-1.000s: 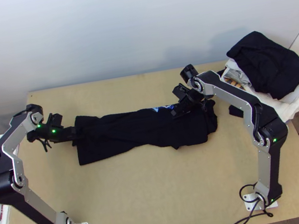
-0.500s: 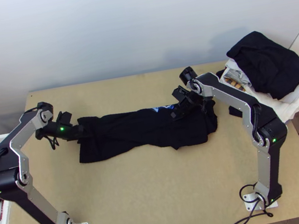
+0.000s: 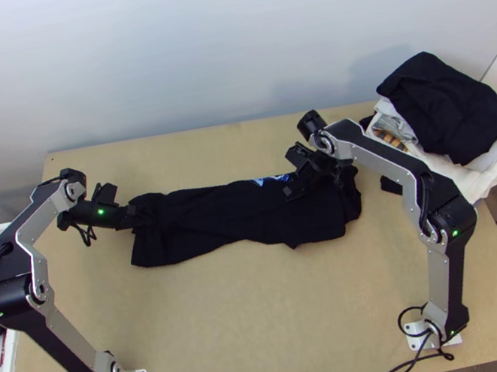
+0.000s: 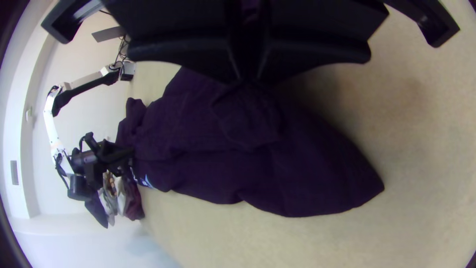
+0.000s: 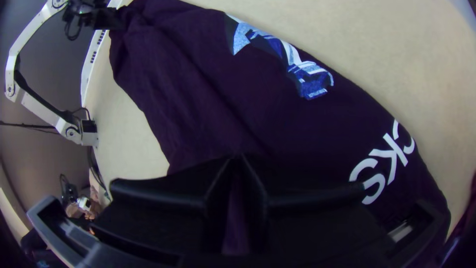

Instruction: Fold the t-shirt

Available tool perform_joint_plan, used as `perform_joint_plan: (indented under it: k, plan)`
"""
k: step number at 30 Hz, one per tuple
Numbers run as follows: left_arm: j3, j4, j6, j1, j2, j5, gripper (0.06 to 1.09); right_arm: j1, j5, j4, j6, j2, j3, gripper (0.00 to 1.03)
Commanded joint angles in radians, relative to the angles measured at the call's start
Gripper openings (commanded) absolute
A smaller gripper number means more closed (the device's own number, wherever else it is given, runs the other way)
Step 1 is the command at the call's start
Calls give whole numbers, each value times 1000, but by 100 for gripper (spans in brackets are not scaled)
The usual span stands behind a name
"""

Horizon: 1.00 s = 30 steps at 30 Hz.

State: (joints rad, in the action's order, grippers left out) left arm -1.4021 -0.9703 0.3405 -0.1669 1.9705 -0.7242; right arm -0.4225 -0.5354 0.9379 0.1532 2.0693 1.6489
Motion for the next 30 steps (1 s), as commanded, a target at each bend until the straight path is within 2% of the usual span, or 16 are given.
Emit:
perform_joint_plan:
  k: [1, 5, 7, 8, 18, 26, 28, 29, 30]
  plan:
    - [-5, 1, 11, -6, -4, -4, 10, -1, -26, 160, -4, -5, 109, 28]
    - [-3, -8, 22, -28, -18, -7, 10, 7, -43, 303, -3, -14, 218, 68]
    - [-6, -28, 38, -43, -27, -11, 10, 13, -43, 355, 8, -25, 258, 81]
    - [-11, -41, 48, -56, -30, -11, 10, 19, -43, 374, 14, -31, 273, 84]
    - [-129, -199, 161, -263, -41, -40, 10, 103, -43, 427, 16, -81, 288, 88]
    - [-193, -341, 316, -422, -4, -40, 10, 111, -43, 435, 19, -101, 247, 89]
    - [-202, -370, 319, -445, 1, -41, 10, 105, -43, 435, 19, -104, 235, 89]
    - [-205, -396, 321, -445, -2, -63, 10, 100, -43, 435, 20, -109, 227, 90]
    - [-204, -432, 319, -445, -4, -130, 10, 97, -43, 435, 19, -113, 219, 91]
